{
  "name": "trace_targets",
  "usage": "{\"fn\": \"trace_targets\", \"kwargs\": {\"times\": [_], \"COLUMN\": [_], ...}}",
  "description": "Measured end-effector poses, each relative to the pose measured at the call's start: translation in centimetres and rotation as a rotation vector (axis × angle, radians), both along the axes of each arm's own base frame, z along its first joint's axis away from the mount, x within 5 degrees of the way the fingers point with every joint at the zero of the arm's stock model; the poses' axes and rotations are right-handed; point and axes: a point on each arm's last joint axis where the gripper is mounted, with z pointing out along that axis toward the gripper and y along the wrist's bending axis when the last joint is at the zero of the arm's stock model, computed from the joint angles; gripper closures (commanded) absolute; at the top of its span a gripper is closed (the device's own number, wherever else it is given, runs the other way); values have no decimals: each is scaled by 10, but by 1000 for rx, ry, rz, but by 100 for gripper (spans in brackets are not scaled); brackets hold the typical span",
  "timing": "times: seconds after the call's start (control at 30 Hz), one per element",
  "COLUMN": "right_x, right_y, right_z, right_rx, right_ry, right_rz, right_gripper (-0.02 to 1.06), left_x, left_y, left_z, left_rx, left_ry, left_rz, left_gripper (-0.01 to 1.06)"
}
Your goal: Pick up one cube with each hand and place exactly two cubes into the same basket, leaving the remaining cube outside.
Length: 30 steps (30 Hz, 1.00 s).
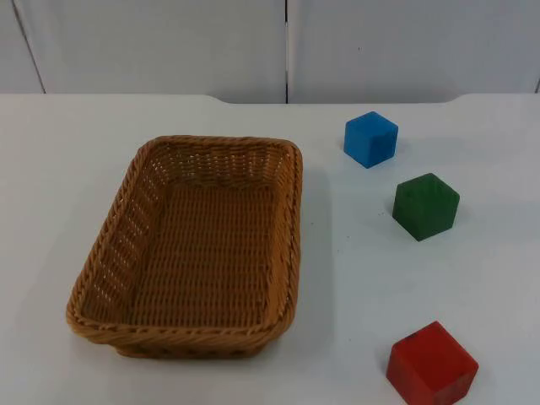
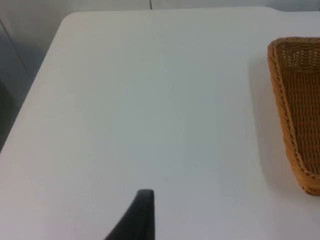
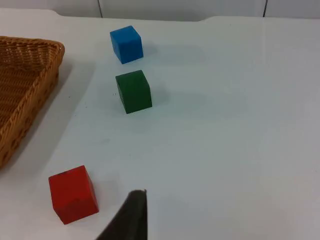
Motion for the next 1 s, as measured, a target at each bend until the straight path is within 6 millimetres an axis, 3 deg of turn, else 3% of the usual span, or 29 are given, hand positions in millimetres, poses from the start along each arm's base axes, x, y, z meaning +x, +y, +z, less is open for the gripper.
{"fn": "trace_targets", "kwargs": {"times": [0.17, 0.47, 1.0], "right_x": [0, 26, 66], "right_y": [0, 3, 7], "right_z": [7, 31, 35], "right_rx": [3, 0, -4], "right_ry": [-21, 23, 74], "right_rz": [-1, -4, -10], "right_gripper": [-1, -1, -1], "left_x": [0, 7, 16], "left_y": [0, -1, -4], "left_z": [3, 7, 12], "left_rx": [0, -9, -59], "left_ry": [-14, 9, -7], "left_rz": [0, -6, -27], "left_gripper": [5, 5, 5]}}
